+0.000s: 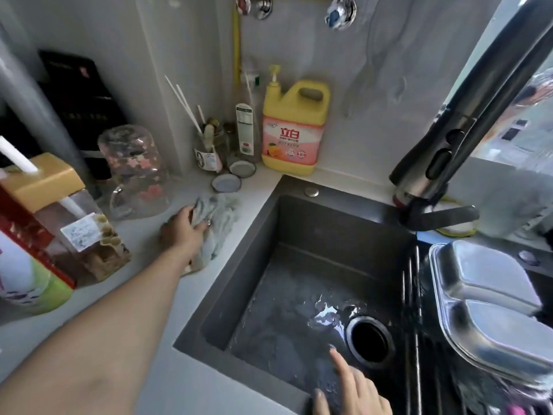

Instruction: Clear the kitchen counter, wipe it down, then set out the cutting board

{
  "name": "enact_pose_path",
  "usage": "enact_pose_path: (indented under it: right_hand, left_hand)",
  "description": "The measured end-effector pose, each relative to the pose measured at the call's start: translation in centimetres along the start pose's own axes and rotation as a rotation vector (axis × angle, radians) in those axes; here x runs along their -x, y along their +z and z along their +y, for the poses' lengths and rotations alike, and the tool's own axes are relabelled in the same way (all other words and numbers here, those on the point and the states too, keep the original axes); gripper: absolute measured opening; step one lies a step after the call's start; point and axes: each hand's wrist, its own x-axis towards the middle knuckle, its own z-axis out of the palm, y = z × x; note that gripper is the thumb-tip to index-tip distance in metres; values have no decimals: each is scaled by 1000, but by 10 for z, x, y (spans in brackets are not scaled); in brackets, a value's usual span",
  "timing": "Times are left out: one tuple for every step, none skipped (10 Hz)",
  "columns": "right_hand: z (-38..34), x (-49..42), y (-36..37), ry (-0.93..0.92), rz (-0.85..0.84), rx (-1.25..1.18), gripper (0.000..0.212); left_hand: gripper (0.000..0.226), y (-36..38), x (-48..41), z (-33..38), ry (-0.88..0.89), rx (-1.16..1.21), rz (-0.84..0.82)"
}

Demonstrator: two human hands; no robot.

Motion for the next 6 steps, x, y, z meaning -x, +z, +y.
enact_pose_path:
  right_hand:
    - [16, 12, 4, 44, -107, 71, 59]
    - [17, 14, 4, 14, -136, 146, 61]
    - [16, 15, 2, -44, -161, 156, 61]
    - [20, 18, -3, 4, -248, 124, 65]
    - [26, 21, -5, 21, -358, -10, 64]
    - [36, 22, -26, 66, -314, -340, 49]
  left_hand:
    - [51, -2, -1, -10, -27, -193, 74]
    - [59, -4, 6, -8, -3, -186, 159]
    - [53, -7, 33, 9, 67, -149, 195]
    - [49, -5, 82, 29, 189, -64, 139]
    - [43, -1, 143, 52, 288, 24, 30]
    - [32, 10, 204, 77, 373, 129, -31]
